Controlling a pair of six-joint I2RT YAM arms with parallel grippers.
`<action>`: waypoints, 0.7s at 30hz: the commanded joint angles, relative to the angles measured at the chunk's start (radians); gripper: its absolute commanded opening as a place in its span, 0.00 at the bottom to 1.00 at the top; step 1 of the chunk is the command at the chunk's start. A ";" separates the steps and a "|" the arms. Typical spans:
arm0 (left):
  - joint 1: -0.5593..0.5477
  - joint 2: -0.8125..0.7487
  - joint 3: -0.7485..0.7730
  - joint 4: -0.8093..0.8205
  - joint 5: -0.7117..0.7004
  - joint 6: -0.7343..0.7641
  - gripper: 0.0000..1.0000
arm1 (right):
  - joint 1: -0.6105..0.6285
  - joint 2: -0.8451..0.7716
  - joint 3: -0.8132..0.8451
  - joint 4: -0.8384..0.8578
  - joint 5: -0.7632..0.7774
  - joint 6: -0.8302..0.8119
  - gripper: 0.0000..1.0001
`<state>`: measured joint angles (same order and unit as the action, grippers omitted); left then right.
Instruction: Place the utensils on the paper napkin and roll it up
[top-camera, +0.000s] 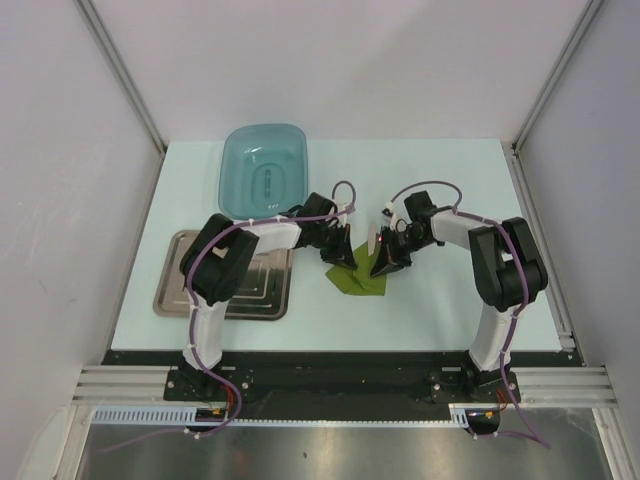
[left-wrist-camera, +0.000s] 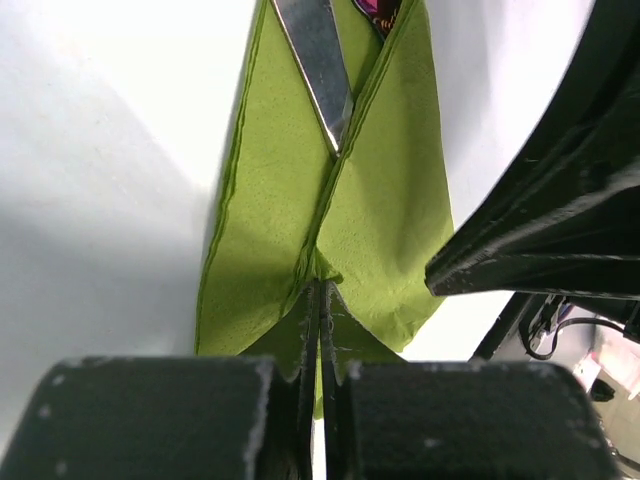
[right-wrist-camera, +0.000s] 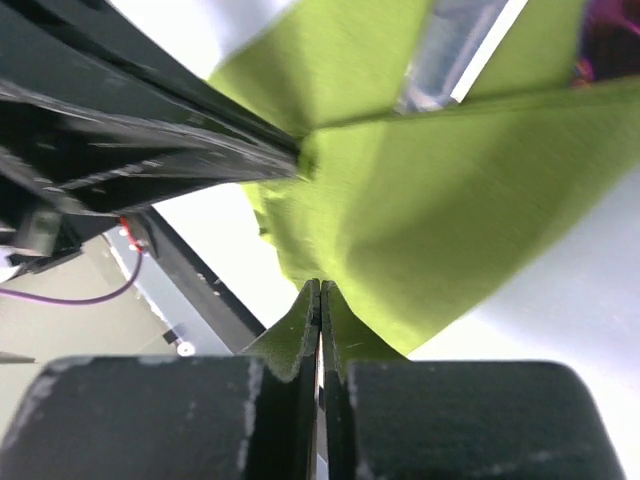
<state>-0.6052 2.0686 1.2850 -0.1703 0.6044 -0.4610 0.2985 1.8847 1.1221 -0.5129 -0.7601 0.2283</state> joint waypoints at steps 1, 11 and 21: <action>0.015 -0.039 0.011 0.018 -0.014 0.013 0.00 | 0.013 -0.024 -0.034 0.011 0.047 -0.030 0.00; 0.009 -0.215 -0.047 0.114 0.018 -0.011 0.15 | 0.045 0.022 -0.028 0.065 0.038 -0.020 0.00; -0.031 -0.180 -0.108 0.113 0.037 -0.056 0.20 | 0.053 0.034 -0.025 0.074 0.036 -0.012 0.00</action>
<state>-0.6247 1.8729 1.2053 -0.0742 0.6125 -0.4793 0.3454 1.9064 1.0874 -0.4656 -0.7292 0.2237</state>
